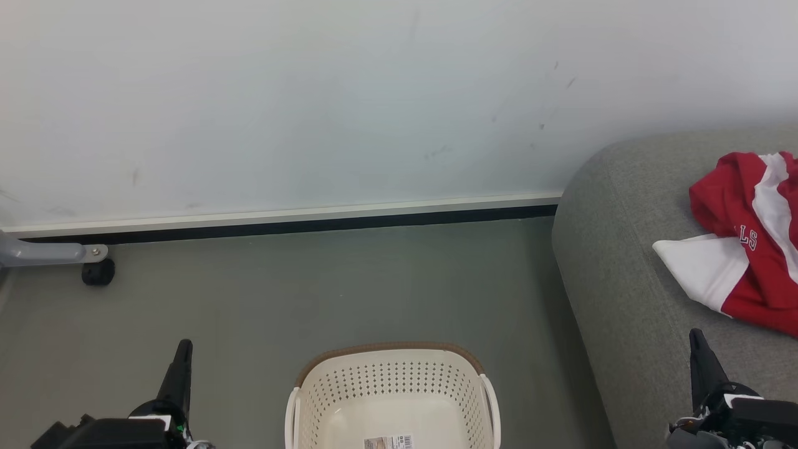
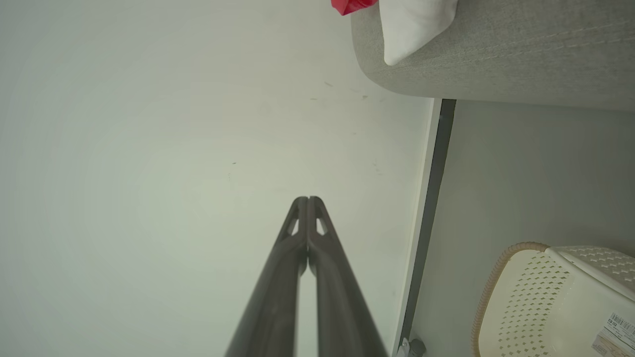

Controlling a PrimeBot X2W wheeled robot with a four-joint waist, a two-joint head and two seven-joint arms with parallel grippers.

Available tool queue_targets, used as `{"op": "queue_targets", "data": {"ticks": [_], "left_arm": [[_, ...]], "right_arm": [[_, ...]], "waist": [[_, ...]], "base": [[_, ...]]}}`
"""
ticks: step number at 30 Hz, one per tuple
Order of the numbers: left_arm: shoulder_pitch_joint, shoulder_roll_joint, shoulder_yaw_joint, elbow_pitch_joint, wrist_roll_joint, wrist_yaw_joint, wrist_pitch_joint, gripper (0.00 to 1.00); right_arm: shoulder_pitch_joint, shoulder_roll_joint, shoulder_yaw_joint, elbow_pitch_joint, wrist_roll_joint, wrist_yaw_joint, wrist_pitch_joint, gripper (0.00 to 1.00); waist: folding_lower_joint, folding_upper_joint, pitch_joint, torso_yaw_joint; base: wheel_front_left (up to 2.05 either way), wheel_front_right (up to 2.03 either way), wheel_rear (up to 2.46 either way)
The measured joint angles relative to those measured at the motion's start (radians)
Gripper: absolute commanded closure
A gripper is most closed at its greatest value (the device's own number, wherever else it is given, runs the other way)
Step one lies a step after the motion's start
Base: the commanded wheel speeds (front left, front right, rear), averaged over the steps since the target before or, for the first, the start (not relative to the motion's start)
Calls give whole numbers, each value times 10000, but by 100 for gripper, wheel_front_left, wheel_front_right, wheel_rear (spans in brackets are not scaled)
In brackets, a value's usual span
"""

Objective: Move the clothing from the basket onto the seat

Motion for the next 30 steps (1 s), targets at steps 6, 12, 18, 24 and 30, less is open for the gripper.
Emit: {"op": "queue_targets", "data": {"ticks": [6, 12, 18, 24, 30], "left_arm": [[0, 0, 0, -2, 0, 0, 0, 100], [0, 0, 0, -2, 0, 0, 0, 100], [-1, 0, 0, -2, 0, 0, 0, 100], [-1, 0, 0, -2, 0, 0, 0, 100], [-1, 0, 0, -2, 0, 0, 0, 100]], "right_arm": [[0, 0, 0, 0, 0, 0, 0, 100], [0, 0, 0, 0, 0, 0, 0, 100], [0, 0, 0, -2, 0, 0, 0, 100], [0, 0, 0, -2, 0, 0, 0, 100], [0, 0, 0, -2, 0, 0, 0, 100]], "waist": [[0, 0, 0, 0], [0, 0, 0, 0], [0, 0, 0, 0], [0, 0, 0, 0], [0, 0, 1, 0]], "base": [[0, 0, 0], [0, 0, 0], [0, 0, 0], [0, 0, 0], [0, 0, 0]]}}
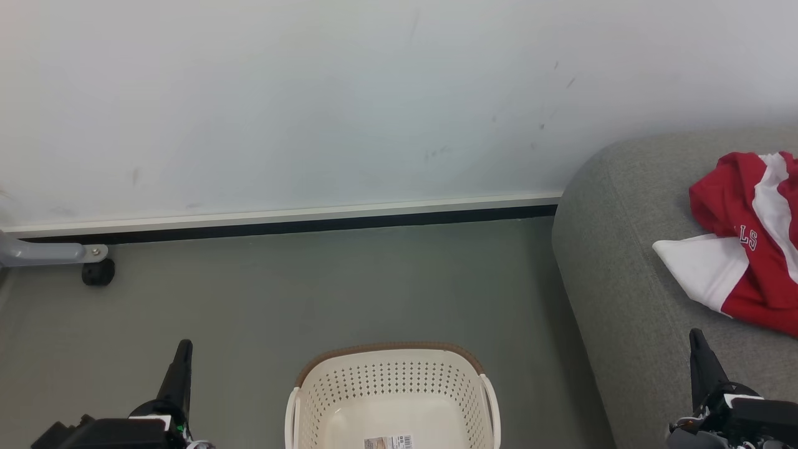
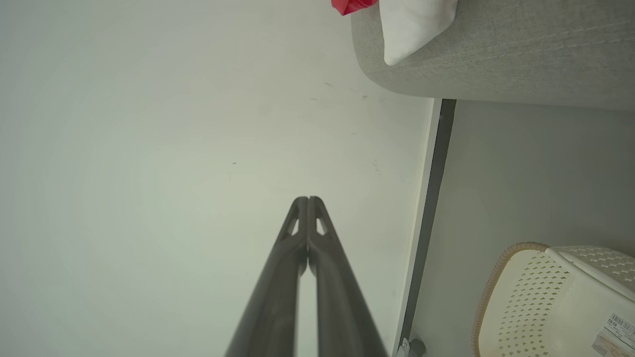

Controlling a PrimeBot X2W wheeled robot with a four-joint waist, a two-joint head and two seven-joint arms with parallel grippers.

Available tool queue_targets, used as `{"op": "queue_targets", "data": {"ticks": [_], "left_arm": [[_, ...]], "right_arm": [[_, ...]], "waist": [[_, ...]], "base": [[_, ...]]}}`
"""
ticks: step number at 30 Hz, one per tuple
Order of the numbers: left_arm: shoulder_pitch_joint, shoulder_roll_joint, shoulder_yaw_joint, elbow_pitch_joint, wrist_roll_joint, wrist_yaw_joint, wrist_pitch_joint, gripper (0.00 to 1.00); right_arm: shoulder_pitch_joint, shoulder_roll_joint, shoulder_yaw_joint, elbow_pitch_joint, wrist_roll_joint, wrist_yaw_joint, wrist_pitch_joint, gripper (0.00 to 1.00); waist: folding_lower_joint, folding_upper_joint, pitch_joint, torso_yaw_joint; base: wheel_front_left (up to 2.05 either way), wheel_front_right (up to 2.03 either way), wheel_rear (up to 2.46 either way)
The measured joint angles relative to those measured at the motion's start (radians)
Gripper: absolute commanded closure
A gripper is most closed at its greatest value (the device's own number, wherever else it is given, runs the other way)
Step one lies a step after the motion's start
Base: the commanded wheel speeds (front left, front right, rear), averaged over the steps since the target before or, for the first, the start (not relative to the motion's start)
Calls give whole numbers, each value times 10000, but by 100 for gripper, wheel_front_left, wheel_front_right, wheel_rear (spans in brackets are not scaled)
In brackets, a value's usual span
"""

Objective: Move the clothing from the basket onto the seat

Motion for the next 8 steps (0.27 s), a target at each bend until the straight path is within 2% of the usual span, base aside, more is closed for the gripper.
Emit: {"op": "queue_targets", "data": {"ticks": [8], "left_arm": [[0, 0, 0, -2, 0, 0, 0, 100]], "right_arm": [[0, 0, 0, 0, 0, 0, 0, 100]], "waist": [[0, 0, 0, 0]], "base": [[0, 0, 0]]}}
